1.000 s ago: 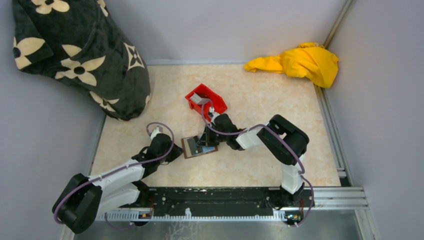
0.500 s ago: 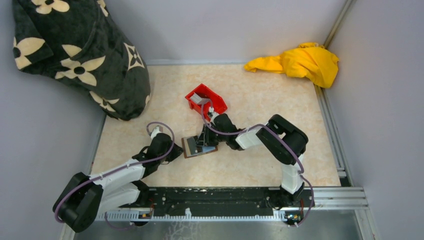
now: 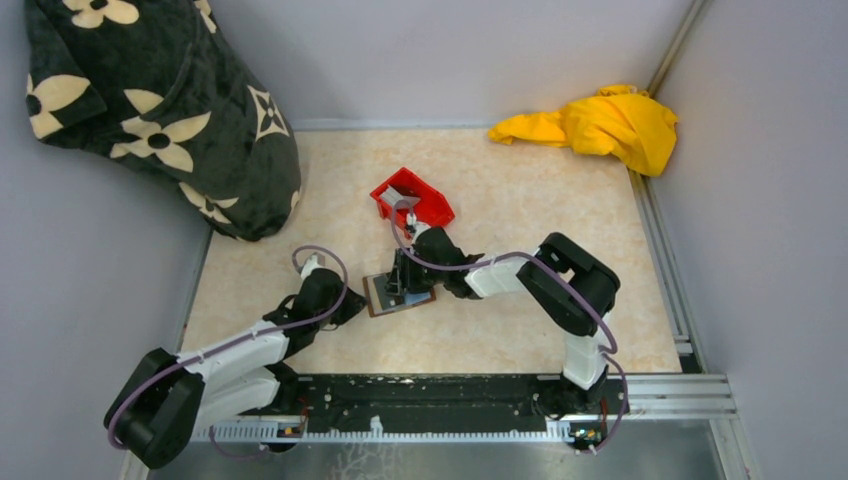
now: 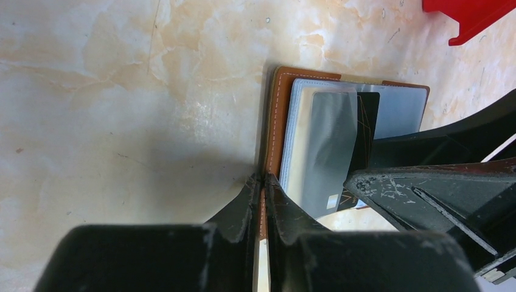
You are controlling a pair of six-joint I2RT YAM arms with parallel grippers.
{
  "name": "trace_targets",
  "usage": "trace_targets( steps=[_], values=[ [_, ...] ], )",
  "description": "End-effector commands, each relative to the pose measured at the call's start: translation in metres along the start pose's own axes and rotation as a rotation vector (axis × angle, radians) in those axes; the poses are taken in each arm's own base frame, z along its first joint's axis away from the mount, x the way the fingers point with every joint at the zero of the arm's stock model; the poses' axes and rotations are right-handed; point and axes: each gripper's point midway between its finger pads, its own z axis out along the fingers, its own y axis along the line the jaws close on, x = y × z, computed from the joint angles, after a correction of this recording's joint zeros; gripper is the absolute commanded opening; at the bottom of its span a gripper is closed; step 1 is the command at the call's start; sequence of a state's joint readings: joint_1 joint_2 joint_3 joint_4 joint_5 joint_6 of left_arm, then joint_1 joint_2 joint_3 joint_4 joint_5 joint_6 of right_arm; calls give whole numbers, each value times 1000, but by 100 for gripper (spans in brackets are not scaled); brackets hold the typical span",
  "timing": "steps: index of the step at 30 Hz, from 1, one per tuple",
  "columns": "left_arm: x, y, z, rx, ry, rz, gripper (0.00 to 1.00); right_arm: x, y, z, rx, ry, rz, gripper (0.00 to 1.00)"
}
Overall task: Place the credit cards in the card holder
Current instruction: Insert the credit card into the card holder.
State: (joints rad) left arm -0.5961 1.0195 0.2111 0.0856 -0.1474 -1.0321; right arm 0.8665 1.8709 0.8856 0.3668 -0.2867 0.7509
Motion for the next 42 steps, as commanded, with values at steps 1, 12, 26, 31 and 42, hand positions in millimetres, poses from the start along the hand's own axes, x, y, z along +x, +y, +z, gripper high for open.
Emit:
trace_targets(
  steps=[1, 12, 26, 31, 42],
  values=[
    [19, 16, -2, -33, 68, 3, 11, 22, -17, -2, 156, 73, -85, 43],
    [20, 10, -4, -3, 75, -13, 11, 26, -31, -2, 327, 108, -190, 43],
    [18, -2, -1, 36, 79, -22, 11, 43, -22, 11, 356, 177, -256, 43],
    [19, -5, 0, 43, 82, -21, 11, 47, -16, 14, 361, 194, -286, 44],
    [17, -6, 1, 42, 76, -20, 11, 55, -9, 17, 370, 220, -331, 52]
  ],
)
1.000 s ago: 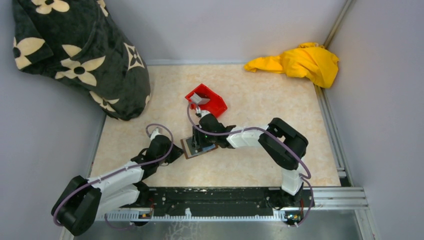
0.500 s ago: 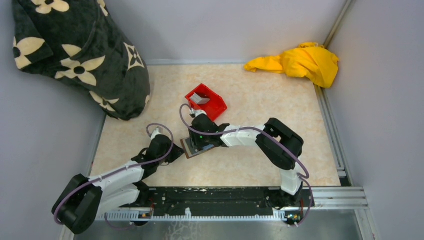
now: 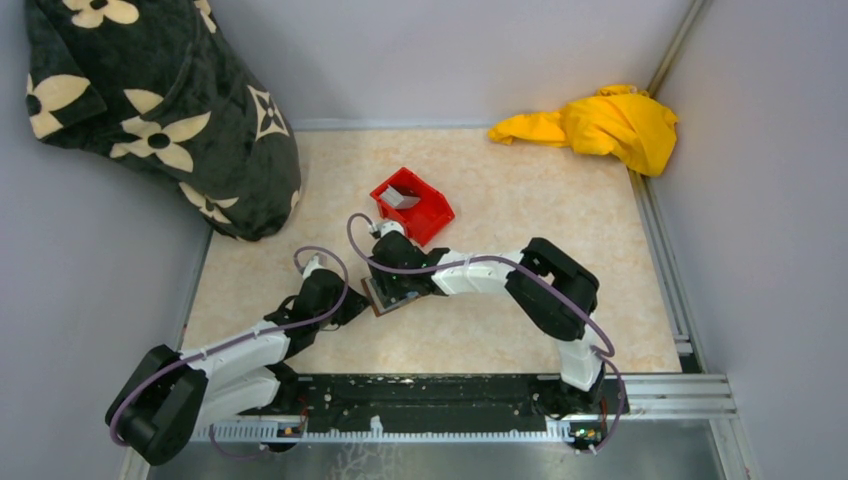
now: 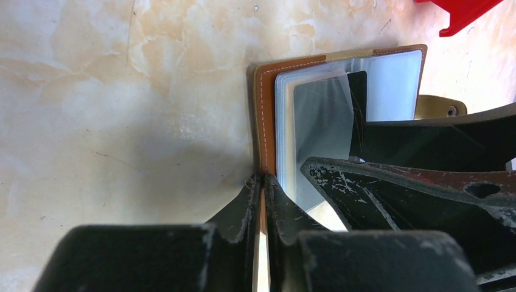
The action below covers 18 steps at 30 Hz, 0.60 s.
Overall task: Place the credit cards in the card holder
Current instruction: Insert the credit card into the card holder.
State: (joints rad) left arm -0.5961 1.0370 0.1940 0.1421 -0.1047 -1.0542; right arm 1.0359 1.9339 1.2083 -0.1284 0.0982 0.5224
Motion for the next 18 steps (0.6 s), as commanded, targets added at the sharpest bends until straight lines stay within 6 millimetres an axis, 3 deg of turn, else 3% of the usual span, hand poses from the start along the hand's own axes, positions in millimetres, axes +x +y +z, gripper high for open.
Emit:
trace_targets(
  steps=[1, 11, 18],
  values=[
    [11, 0, 0, 3, 49, 3, 11, 56, 9, 9, -11, 170, -48, 52],
    [11, -4, 0, 31, 44, -17, 11, 66, 27, 10, -41, 198, -71, 54],
    [12, -2, -1, 34, 42, -23, 11, 69, 26, 8, -30, 199, -75, 54]
  ],
)
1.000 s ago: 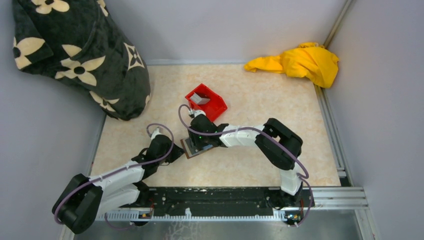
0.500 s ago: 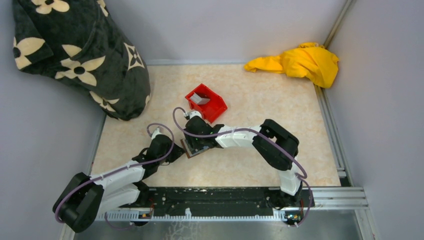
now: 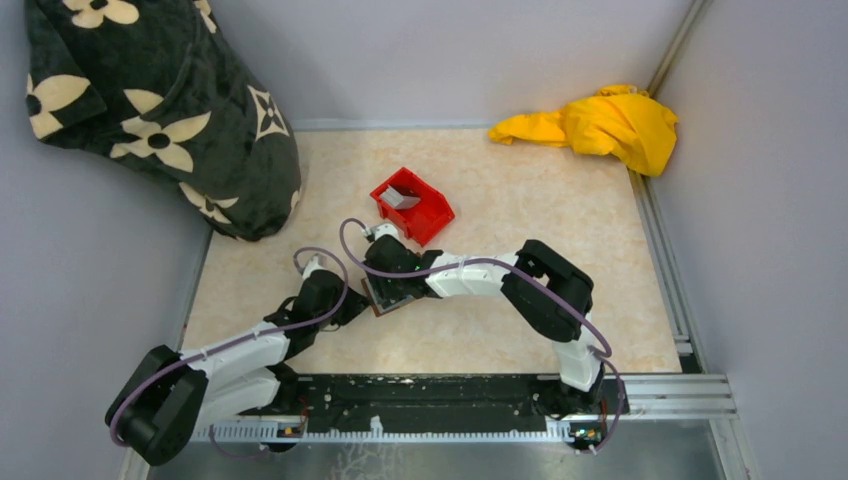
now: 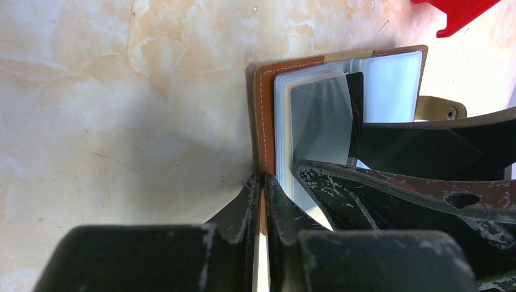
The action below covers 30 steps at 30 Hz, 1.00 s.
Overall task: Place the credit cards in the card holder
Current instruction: Insert the credit card into the card holder.
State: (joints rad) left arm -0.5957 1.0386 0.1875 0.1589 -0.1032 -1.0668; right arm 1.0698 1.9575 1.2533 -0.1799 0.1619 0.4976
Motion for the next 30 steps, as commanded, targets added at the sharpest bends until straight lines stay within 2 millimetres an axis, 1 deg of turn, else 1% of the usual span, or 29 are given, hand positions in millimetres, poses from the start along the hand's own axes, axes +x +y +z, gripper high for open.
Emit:
trace_targets(
  steps=[1, 6, 14, 19, 25, 30],
  values=[
    [12, 1, -2, 23, 44, -10, 11, 64, 25, 4, -78, 185, -23, 54],
    [11, 6, -4, 12, 28, -13, 11, 48, 25, -5, -72, 131, -22, 54],
    [12, 8, -4, 8, 30, -14, 10, 24, 31, -18, -98, 41, -25, 55],
    [11, 8, -4, 7, 29, -13, 10, 15, 22, -22, -68, 2, -12, 55],
    [12, 10, -4, 2, 30, -12, 10, 8, 9, -25, -22, -29, -2, 55],
    [13, 10, -3, -3, 33, -13, 10, -4, 3, -30, -21, -76, 21, 55]
  ],
)
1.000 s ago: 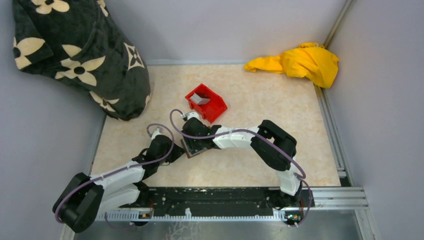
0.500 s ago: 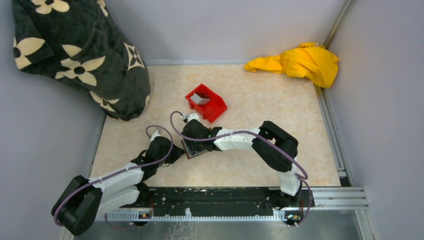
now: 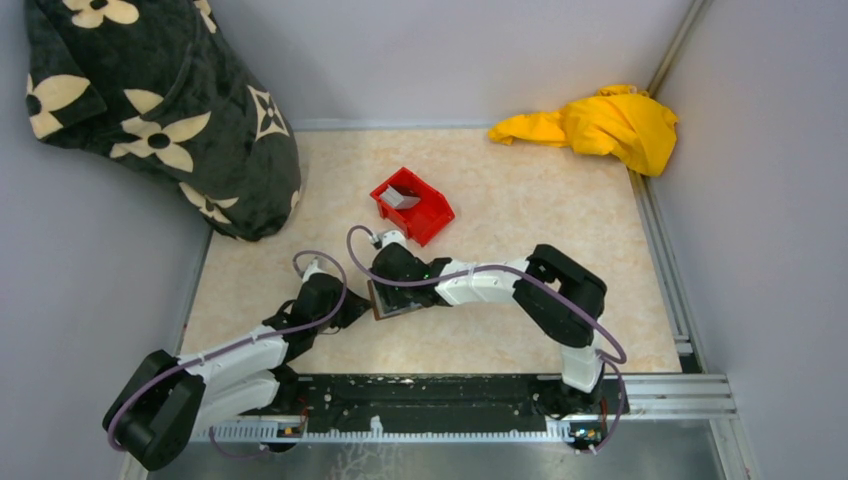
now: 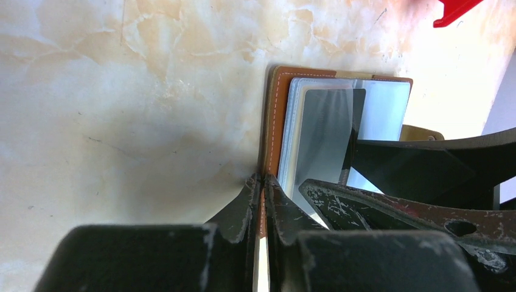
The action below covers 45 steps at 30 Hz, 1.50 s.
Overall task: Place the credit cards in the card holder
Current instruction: Insert the credit card into the card holder.
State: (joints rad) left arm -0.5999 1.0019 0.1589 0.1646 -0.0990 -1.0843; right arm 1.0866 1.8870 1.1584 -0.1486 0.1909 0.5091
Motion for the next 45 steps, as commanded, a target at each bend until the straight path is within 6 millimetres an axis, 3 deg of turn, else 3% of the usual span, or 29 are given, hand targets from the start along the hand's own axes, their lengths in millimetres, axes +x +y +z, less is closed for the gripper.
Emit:
trace_targets(
  steps=[1, 15, 18, 23, 28, 45],
  values=[
    [9, 8, 0, -19, 34, 3, 10, -18, 8, -17, -32, -68, 25, 55],
    [10, 6, 3, -29, 43, 11, 10, -43, -12, -37, 0, -206, 73, 51],
    [9, 6, 4, -29, 43, 13, 10, -42, -20, -35, 21, -200, 83, 41],
    [9, 6, 5, -32, 46, 17, 10, -35, -29, -26, 45, -176, 91, 13],
    [10, 7, 5, -35, 48, 17, 10, -30, -37, -20, 71, -164, 93, 0],
    [11, 8, 6, -39, 51, 17, 10, -6, -49, -1, 96, -95, 105, 0]
  ],
)
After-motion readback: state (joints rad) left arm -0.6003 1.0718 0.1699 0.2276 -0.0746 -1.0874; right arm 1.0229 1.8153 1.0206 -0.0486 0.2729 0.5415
